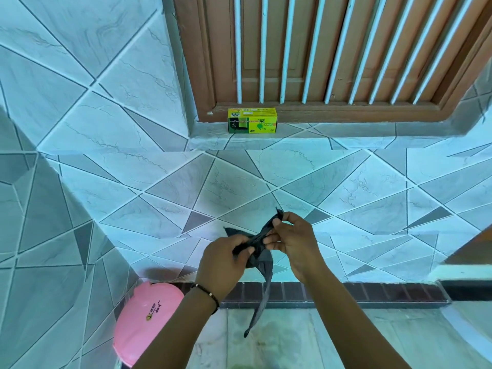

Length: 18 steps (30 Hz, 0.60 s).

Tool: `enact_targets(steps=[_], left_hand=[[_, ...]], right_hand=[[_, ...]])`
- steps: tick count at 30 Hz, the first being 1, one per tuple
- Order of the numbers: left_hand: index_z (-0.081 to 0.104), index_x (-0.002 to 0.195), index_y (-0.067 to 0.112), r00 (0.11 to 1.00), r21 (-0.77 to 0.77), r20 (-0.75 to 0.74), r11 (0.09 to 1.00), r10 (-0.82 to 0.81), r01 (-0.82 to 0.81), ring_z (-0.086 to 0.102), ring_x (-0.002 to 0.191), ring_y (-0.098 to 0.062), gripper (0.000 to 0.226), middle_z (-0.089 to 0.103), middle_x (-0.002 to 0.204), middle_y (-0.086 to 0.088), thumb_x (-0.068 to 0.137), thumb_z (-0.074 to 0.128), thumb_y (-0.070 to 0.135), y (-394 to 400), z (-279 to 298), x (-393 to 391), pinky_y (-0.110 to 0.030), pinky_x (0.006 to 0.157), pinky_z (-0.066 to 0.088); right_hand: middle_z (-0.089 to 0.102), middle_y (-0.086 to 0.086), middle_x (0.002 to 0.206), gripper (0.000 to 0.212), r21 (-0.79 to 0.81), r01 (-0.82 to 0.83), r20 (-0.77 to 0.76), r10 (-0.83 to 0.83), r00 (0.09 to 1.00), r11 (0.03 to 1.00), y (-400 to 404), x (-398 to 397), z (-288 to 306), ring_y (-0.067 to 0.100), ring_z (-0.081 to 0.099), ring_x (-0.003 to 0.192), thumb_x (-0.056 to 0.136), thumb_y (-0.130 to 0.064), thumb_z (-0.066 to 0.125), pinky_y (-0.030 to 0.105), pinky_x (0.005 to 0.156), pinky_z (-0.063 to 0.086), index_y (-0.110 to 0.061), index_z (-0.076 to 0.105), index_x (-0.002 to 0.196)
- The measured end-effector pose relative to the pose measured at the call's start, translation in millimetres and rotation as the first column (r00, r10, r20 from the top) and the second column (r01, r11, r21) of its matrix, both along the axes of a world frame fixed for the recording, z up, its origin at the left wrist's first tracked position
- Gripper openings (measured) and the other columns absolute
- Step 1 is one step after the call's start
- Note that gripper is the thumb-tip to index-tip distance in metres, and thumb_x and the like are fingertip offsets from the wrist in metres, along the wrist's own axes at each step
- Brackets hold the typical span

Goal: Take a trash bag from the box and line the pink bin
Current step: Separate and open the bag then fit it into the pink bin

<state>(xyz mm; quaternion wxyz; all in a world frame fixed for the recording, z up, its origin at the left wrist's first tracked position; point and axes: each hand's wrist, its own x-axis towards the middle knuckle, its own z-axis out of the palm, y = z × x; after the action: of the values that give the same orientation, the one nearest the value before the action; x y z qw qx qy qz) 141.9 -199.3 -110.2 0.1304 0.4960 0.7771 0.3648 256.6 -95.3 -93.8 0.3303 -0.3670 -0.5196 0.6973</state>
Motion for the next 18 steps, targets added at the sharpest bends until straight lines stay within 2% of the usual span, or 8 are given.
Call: enact_targets(steps=[2,5,8,10,12,14,15,18], left_hand=[[0.066,0.078,0.021,0.995,0.043,0.033,0.994,0.096,-0.097,0.062,0.076,-0.021,0.009,0.071,0.078,-0.001,0.082,0.062,0.028,2.8,-1.5,-0.6,-0.030,0.069,0.049],[0.046,0.054,0.023,0.979,0.030,0.103,0.983,0.178,-0.182,0.052,0.057,-0.017,0.033,0.056,0.054,0.007,0.075,0.070,0.032,5.2,-1.8,0.7,-0.029,0.057,0.040],[0.050,0.057,0.019,0.982,-0.007,0.106,0.988,0.157,-0.157,0.052,0.054,-0.018,0.031,0.057,0.054,0.004,0.075,0.070,0.032,6.7,-2.3,4.2,-0.031,0.058,0.044],[0.061,0.071,0.017,0.997,-0.053,0.072,0.998,0.032,-0.028,0.061,0.065,-0.022,0.017,0.067,0.066,0.000,0.084,0.060,0.027,5.8,-5.3,5.6,-0.033,0.066,0.048],[0.066,0.085,0.013,0.995,-0.074,0.090,0.997,-0.031,0.038,0.061,0.071,-0.022,0.015,0.069,0.075,-0.004,0.089,0.052,0.018,3.9,-7.7,6.5,-0.028,0.067,0.047],[0.067,0.083,0.012,0.994,-0.048,0.107,0.999,0.000,0.005,0.057,0.064,-0.011,0.013,0.064,0.067,0.004,0.088,0.055,0.015,2.6,-6.4,6.5,-0.011,0.057,0.040],[0.066,0.078,0.013,0.992,-0.035,0.124,0.999,0.033,-0.029,0.053,0.060,-0.006,0.012,0.060,0.063,0.007,0.086,0.058,0.016,2.4,-4.6,6.4,-0.008,0.053,0.037],[0.059,0.066,0.008,0.972,-0.042,0.196,0.991,0.131,-0.125,0.045,0.054,-0.012,0.019,0.055,0.058,0.001,0.079,0.068,0.019,3.5,-4.4,4.7,-0.012,0.051,0.035]], right_hand=[[0.064,0.007,0.065,0.007,0.011,-0.046,0.031,0.045,0.998,0.999,0.0,1.9,1.4,0.016,0.060,0.052,0.089,-0.012,0.060,0.026,0.050,0.051,-0.006,0.057,0.089],[0.064,0.004,0.071,0.020,0.073,-0.204,0.220,0.184,0.958,0.976,-1.9,5.0,-2.1,0.017,0.059,0.055,0.080,-0.019,0.071,0.025,0.047,0.049,-0.005,0.061,0.091],[0.062,0.002,0.068,0.013,0.149,-0.287,0.327,0.227,0.918,0.946,-6.6,4.4,-9.5,0.016,0.057,0.054,0.081,-0.017,0.070,0.025,0.049,0.048,-0.006,0.064,0.079],[0.060,0.003,0.066,0.012,0.173,-0.262,0.330,0.195,0.924,0.949,-5.3,4.2,-12.5,0.014,0.055,0.052,0.083,-0.013,0.067,0.025,0.049,0.047,-0.005,0.063,0.075],[0.058,0.003,0.067,0.011,0.193,-0.224,0.338,0.150,0.929,0.955,-1.3,5.3,-13.3,0.014,0.054,0.052,0.083,-0.012,0.067,0.026,0.050,0.046,-0.004,0.063,0.077],[0.058,0.002,0.067,0.009,0.223,-0.196,0.355,0.108,0.929,0.955,0.7,5.5,-14.7,0.015,0.054,0.052,0.082,-0.012,0.068,0.027,0.052,0.047,-0.006,0.062,0.077],[0.057,0.001,0.066,0.010,0.242,-0.191,0.365,0.093,0.926,0.951,0.1,4.9,-15.6,0.015,0.054,0.052,0.082,-0.012,0.067,0.028,0.052,0.047,-0.008,0.061,0.075],[0.057,-0.002,0.067,0.014,0.278,-0.175,0.363,0.065,0.930,0.944,-5.9,2.3,-14.7,0.014,0.056,0.052,0.082,-0.018,0.068,0.027,0.050,0.049,-0.012,0.059,0.072]])
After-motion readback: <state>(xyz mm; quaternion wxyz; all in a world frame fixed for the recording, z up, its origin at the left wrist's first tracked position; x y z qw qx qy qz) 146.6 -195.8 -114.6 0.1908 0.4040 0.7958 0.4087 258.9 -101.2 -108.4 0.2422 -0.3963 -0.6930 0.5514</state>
